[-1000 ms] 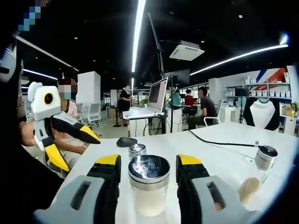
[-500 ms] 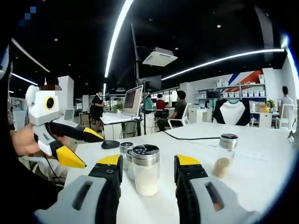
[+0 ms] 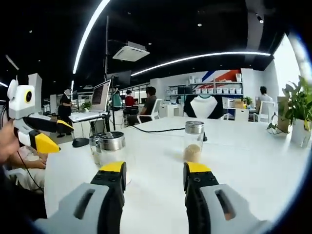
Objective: Rotate the seasoning bottle until the label or dispensing opening points toward the visible target arrow and the bottle remains upright within the marked orientation range
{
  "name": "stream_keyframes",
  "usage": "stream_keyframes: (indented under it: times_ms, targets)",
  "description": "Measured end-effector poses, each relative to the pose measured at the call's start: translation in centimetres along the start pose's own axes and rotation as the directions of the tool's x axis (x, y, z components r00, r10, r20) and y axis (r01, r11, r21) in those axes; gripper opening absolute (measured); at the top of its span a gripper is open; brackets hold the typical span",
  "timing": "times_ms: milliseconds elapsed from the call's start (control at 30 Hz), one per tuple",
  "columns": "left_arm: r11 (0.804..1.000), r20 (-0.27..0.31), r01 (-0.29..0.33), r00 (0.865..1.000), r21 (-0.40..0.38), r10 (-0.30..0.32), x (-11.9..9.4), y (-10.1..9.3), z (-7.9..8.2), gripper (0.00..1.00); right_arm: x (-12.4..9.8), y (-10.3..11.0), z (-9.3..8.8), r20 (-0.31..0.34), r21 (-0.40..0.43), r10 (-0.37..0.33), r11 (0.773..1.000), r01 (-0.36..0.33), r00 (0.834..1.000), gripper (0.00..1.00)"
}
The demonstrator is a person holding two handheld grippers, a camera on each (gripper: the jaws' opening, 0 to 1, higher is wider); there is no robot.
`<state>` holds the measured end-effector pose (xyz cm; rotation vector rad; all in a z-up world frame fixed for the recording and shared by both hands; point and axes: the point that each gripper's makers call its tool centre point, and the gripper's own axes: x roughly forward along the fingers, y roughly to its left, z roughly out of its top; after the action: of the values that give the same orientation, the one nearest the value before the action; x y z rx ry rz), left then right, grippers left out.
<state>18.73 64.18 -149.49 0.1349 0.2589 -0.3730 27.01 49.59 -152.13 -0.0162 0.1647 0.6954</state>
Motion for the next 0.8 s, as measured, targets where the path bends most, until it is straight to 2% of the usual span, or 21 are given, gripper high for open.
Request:
stream_keyframes:
  times_ms: [133,233,433,600,800]
  targets:
    - [1.000,-0.004,0.003,1.000,0.001,-0.003,0.1,0.1,-0.4,0.60,0.0,-0.6,-0.3,-0.013,-0.011,-0.026,1.000,0.026,1.000,0.46]
    - [1.000,-0.005,0.003,1.000,-0.003,-0.003,0.1,0.3,-0.6,0.61,0.3,-1.9,-0.2,-0.015,-0.012,-0.067,0.998,0.067,0.998,0.48]
    - [1.000,-0.018,-0.014,1.000,-0.019,0.014,0.0,1.4,-1.3,0.62,2.5,-5.0,0.7,-0.018,-0.022,-0.135,0.991,0.135,0.991,0.49]
    - [0.999,-0.037,-0.031,0.999,-0.030,0.030,-0.2,2.3,-1.9,0.62,4.9,-6.7,1.5,-0.007,0.005,-0.153,0.988,0.153,0.988,0.49]
    - [0.998,-0.061,-0.045,0.997,-0.033,0.043,-0.1,3.2,-2.3,0.62,7.1,-7.2,1.6,-0.009,0.016,-0.142,0.990,0.143,0.990,0.48]
